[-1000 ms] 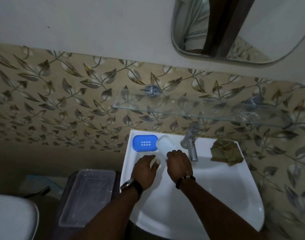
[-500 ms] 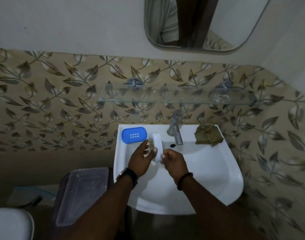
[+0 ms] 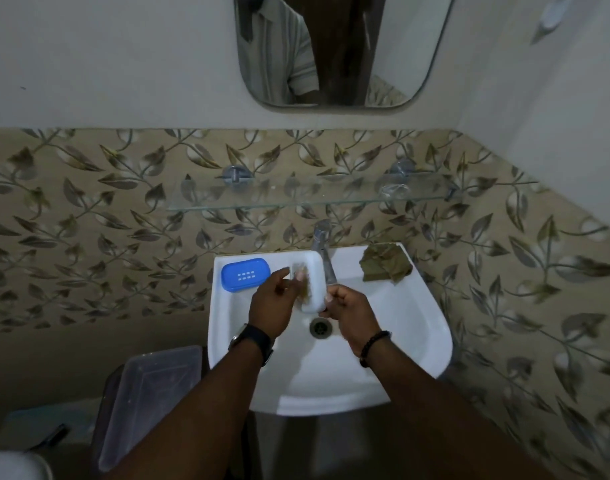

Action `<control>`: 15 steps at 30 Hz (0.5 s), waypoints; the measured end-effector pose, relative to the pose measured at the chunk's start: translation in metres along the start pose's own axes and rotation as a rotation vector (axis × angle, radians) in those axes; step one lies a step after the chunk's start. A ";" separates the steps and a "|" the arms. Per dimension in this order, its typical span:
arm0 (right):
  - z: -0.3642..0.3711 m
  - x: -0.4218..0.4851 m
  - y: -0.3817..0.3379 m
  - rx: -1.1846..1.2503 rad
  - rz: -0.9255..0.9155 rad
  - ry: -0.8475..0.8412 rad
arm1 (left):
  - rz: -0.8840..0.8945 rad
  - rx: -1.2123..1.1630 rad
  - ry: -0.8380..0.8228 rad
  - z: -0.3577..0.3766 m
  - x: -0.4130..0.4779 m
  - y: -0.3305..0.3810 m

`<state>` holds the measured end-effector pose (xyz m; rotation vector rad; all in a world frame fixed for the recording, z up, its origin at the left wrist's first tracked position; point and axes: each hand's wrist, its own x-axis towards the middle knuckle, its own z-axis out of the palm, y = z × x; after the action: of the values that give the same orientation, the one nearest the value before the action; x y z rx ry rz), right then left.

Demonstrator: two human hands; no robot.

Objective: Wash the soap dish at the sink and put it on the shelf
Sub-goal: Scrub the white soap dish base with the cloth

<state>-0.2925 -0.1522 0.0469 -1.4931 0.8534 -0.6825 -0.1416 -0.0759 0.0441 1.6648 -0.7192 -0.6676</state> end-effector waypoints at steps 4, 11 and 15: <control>-0.018 -0.009 0.011 -0.772 -0.421 -0.007 | -0.261 -0.246 -0.081 0.003 -0.003 0.008; -0.059 -0.007 0.024 -0.998 -0.735 0.104 | -0.369 -0.485 -0.099 0.022 0.000 0.004; -0.088 0.020 0.022 -0.935 -0.678 0.287 | -0.362 -0.556 -0.096 0.034 0.001 0.001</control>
<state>-0.3569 -0.2182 0.0328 -2.6369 0.9333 -1.0858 -0.1669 -0.0983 0.0382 1.2539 -0.2538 -1.0986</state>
